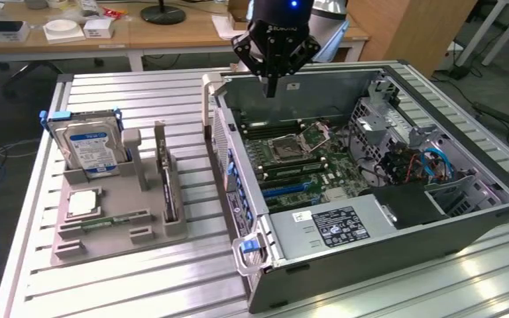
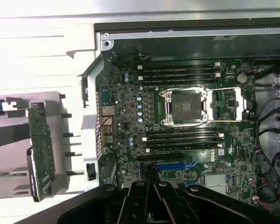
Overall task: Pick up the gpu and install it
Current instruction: 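Reach for the gpu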
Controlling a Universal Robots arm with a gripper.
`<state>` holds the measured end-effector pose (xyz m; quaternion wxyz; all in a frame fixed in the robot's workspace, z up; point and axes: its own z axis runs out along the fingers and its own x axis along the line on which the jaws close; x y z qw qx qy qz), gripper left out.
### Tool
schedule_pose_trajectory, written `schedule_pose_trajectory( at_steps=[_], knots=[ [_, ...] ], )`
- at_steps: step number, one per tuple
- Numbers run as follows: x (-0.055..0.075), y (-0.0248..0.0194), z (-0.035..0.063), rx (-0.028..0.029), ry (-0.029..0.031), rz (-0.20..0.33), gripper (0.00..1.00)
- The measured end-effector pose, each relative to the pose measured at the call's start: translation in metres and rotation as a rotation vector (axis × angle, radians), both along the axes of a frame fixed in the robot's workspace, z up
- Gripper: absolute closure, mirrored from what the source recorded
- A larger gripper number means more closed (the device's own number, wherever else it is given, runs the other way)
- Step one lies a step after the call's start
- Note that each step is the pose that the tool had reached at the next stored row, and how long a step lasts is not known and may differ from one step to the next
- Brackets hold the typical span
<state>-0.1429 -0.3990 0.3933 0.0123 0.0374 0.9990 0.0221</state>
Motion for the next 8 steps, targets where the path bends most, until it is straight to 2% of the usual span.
schedule_pose_trajectory(
  at_steps=[8],
  knots=[
    [-0.014, -0.0001, 0.0000, 0.0000, -0.0001, 0.000, 0.90]
  ],
)
